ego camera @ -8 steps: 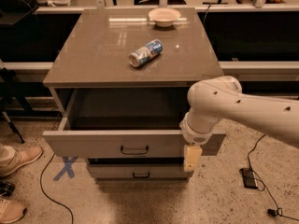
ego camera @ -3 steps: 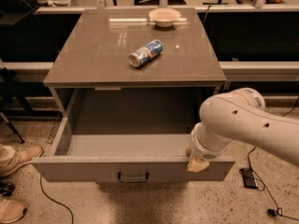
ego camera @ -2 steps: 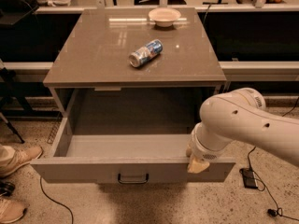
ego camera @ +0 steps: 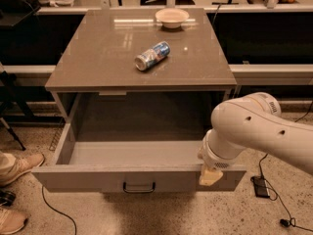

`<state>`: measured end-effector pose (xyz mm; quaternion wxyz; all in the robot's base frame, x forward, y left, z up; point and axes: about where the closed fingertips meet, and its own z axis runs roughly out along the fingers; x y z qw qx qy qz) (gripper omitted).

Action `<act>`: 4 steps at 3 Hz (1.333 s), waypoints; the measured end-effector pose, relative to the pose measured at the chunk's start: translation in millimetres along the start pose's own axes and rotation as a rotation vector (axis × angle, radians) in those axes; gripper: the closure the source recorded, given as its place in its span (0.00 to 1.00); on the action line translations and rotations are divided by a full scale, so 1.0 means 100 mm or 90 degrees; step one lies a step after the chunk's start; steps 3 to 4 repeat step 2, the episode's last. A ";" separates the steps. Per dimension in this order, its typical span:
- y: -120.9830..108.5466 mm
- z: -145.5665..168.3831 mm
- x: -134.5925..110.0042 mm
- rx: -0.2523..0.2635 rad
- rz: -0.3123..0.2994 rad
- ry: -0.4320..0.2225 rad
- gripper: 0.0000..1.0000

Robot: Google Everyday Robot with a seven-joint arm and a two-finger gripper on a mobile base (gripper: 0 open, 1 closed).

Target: Open top drawer

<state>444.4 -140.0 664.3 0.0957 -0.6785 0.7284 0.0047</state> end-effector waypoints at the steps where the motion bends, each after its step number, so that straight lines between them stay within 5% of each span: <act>1: -0.08 -0.19 0.09 0.024 -0.001 -0.007 0.00; 2: -0.23 -0.60 0.25 0.075 0.009 -0.004 0.00; 4: -0.23 -0.60 0.25 0.075 0.009 -0.004 0.00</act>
Offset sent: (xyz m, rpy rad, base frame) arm 0.0266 -0.0658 0.1212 -0.0087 -0.2321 -0.0747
